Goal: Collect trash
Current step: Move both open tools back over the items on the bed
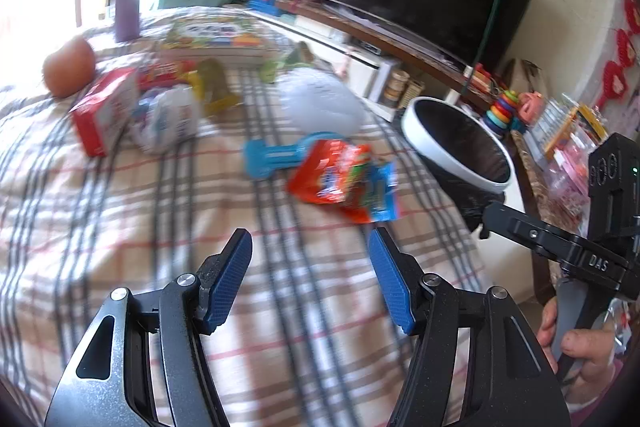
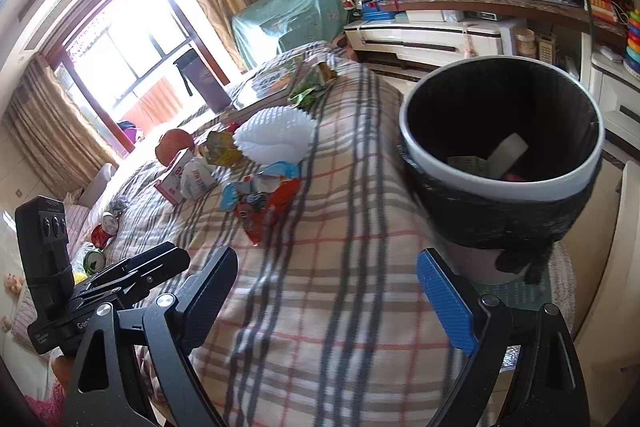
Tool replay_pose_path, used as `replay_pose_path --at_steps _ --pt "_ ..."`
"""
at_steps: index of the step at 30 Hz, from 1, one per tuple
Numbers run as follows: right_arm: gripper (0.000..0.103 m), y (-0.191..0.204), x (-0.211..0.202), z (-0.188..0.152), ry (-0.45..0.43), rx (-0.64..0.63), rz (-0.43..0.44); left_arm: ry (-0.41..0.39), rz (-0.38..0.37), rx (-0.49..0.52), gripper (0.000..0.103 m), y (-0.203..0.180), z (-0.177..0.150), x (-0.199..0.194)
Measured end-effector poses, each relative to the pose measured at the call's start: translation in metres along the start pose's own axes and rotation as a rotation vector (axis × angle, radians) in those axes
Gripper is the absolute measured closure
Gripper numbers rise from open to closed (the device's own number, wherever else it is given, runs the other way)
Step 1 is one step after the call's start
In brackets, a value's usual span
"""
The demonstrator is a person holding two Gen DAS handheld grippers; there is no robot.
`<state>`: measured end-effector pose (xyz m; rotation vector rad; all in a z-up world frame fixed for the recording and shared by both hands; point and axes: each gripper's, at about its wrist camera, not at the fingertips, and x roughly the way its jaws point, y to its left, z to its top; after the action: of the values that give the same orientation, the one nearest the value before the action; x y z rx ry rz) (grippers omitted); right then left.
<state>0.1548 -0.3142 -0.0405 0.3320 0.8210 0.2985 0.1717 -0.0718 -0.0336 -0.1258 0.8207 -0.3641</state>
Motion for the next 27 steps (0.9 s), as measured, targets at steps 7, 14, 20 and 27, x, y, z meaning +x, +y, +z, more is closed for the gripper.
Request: replay_pose_path --at_steps 7,14,20,27 --pt "0.011 0.027 0.018 -0.01 -0.015 -0.019 0.017 0.005 0.052 -0.063 0.041 0.033 -0.011 -0.008" --pt "0.011 0.046 0.036 -0.011 -0.012 -0.044 0.012 0.009 0.093 -0.113 0.041 0.063 -0.014 -0.009" --pt "0.011 0.053 0.051 -0.009 0.016 -0.023 -0.007 0.018 0.126 -0.149 0.041 0.083 -0.008 -0.005" --pt "0.011 0.061 0.064 -0.003 0.0 -0.026 -0.061 0.029 0.161 -0.152 0.041 0.1 -0.001 0.004"
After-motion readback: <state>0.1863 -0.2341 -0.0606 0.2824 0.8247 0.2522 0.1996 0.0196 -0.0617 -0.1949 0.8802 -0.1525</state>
